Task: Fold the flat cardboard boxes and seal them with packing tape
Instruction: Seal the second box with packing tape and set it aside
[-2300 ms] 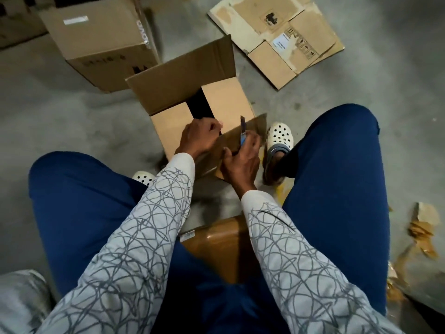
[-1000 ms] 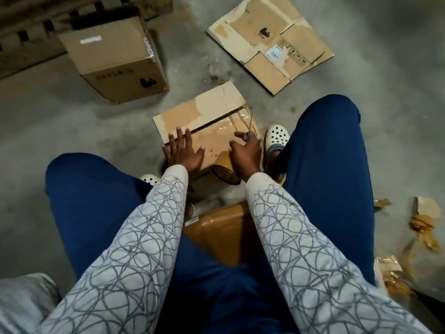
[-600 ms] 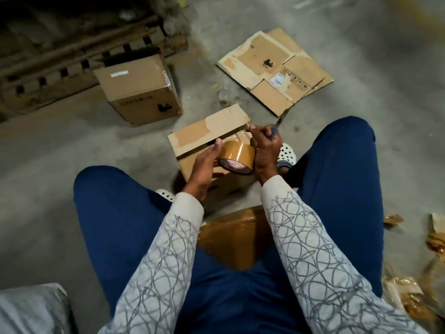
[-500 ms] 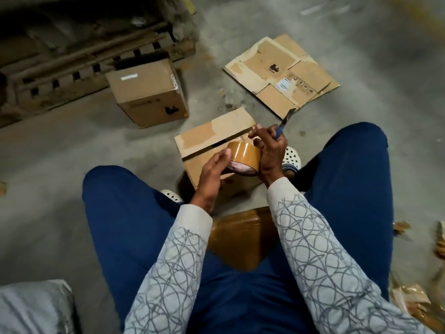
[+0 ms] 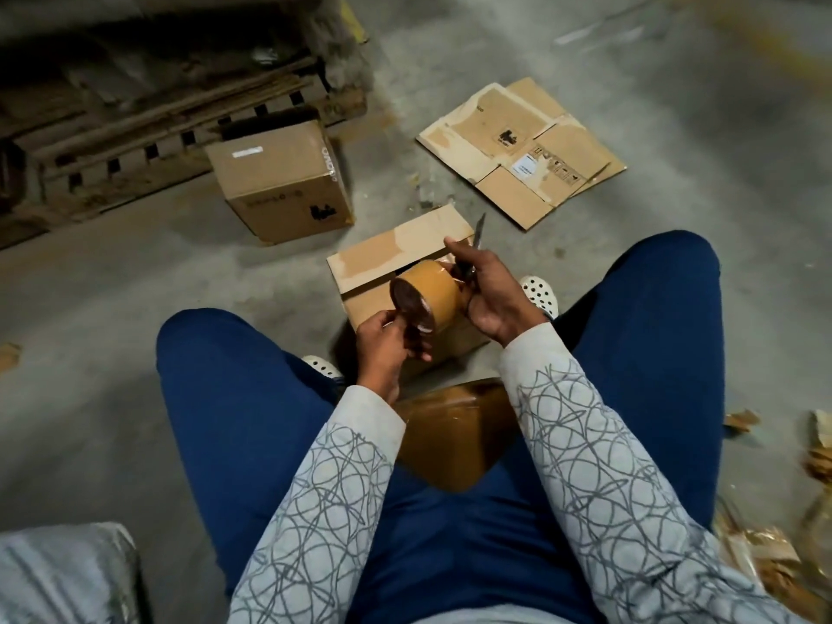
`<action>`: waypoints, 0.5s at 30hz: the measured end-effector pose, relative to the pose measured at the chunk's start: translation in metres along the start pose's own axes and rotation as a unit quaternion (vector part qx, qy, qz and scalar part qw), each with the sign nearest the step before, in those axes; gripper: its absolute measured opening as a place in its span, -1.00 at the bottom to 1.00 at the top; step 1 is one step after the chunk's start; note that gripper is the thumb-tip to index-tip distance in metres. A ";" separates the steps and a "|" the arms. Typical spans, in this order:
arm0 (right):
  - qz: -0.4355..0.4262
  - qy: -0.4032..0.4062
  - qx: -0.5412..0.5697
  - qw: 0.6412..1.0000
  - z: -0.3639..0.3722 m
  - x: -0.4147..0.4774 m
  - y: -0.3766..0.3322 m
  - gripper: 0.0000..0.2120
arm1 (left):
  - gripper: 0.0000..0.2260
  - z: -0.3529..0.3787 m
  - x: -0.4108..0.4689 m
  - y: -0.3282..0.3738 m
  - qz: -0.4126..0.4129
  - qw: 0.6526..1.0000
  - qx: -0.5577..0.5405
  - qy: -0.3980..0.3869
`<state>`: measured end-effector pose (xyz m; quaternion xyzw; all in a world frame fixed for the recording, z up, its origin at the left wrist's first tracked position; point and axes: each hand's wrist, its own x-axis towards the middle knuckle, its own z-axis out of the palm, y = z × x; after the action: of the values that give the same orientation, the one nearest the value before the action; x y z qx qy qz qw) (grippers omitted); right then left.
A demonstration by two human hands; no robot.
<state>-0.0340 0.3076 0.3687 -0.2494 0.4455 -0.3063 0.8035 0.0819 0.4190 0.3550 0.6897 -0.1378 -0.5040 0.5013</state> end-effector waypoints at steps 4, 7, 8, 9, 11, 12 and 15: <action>-0.007 -0.037 -0.038 0.999 0.005 -0.004 0.003 -0.86 | -0.78 -0.004 0.001 0.004 -0.035 0.997 -0.071 -0.020; -0.022 -0.042 -0.059 0.997 0.005 -0.004 0.008 -0.88 | -0.73 -0.007 0.003 0.006 -0.068 0.994 -0.074 -0.034; -0.023 -0.053 -0.068 0.996 0.005 -0.005 0.009 -0.90 | -0.69 -0.009 0.003 0.006 -0.083 0.993 -0.070 -0.040; -0.023 -0.069 -0.079 0.994 0.006 -0.006 0.010 -0.89 | -0.66 -0.010 0.004 0.005 -0.098 0.991 -0.073 -0.049; -0.019 -0.091 -0.099 0.991 0.007 -0.007 0.011 -0.77 | -0.63 -0.011 0.004 0.005 -0.125 0.987 -0.086 -0.060; -0.018 -0.094 -0.108 0.990 0.007 -0.007 0.011 -0.74 | -0.64 -0.010 0.004 0.006 -0.136 0.984 -0.096 -0.060; -0.021 -0.104 -0.126 0.986 0.009 -0.008 0.011 -0.72 | -0.67 -0.011 0.004 0.010 -0.166 0.976 -0.123 -0.063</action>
<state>-0.0268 0.3225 0.3700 -0.3883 0.3888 -0.2371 0.8011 0.0962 0.4180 0.3607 0.6026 0.0102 -0.6357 0.4823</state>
